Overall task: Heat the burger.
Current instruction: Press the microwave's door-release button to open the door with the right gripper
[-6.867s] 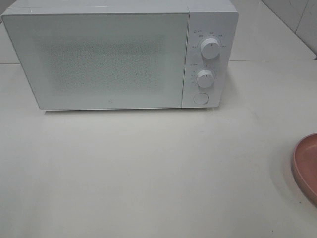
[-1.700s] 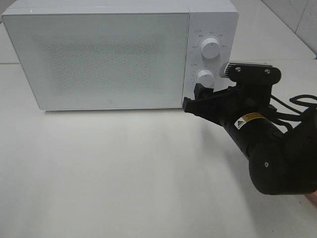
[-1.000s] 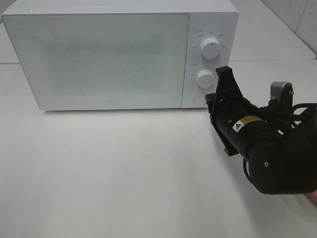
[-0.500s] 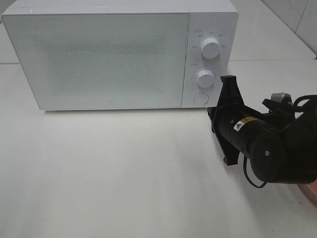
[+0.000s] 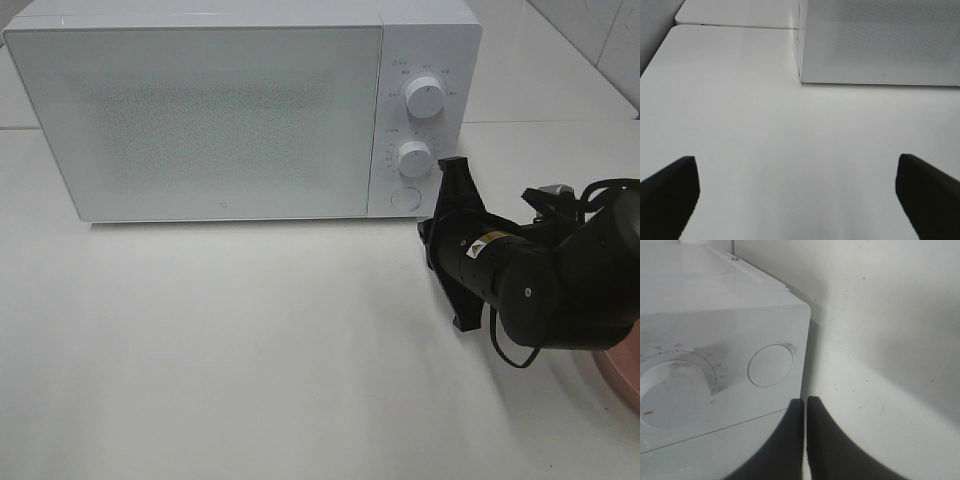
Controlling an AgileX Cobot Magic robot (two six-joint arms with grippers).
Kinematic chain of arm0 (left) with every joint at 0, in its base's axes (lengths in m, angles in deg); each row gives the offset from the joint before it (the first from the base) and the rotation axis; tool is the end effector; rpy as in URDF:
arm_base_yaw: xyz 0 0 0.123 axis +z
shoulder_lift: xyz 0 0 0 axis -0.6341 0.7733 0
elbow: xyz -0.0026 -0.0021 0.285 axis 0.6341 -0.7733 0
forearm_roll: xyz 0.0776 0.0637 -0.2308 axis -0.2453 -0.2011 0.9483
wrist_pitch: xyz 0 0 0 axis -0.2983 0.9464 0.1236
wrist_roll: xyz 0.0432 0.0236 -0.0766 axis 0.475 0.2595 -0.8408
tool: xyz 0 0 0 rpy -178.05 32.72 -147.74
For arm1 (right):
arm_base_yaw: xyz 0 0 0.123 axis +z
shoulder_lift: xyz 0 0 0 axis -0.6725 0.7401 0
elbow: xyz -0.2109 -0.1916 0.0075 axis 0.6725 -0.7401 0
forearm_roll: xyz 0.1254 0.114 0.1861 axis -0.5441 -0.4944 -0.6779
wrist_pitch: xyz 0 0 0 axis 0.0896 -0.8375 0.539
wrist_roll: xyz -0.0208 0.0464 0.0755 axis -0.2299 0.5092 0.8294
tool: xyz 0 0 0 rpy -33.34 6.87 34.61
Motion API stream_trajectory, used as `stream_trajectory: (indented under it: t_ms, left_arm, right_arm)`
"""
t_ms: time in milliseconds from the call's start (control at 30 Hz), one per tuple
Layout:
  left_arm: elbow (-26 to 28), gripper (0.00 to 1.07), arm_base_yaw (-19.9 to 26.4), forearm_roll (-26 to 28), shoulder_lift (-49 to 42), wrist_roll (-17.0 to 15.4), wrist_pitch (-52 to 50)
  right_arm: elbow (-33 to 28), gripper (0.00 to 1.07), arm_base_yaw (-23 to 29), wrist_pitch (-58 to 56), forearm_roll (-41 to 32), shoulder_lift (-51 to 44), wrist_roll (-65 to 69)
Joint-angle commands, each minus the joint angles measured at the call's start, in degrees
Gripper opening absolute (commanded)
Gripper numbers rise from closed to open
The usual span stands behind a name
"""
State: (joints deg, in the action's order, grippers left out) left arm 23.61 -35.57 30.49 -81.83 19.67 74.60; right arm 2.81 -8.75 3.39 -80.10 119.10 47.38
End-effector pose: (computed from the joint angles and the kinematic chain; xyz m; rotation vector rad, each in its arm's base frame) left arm -0.0045 -0.0106 0.2794 -0.0013 2.0135 -0.0771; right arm 0.2788 0.1394 0.0940 1.3801 1.6784 0.9675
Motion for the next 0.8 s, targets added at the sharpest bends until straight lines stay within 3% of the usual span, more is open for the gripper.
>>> stream_trajectory:
  t_ms: [33, 800]
  left_arm:
    - [-0.17, 1.0, -0.29, 0.29, -1.38, -0.06, -0.34]
    - [-0.17, 1.0, -0.29, 0.29, -1.2, -0.06, -0.34]
  right_arm:
    - [0.86, 0.0, -0.34, -0.52, 1.15, 0.63, 0.0]
    - [8.37, 0.0, -4.18, -0.17, 1.15, 6.53, -1.55]
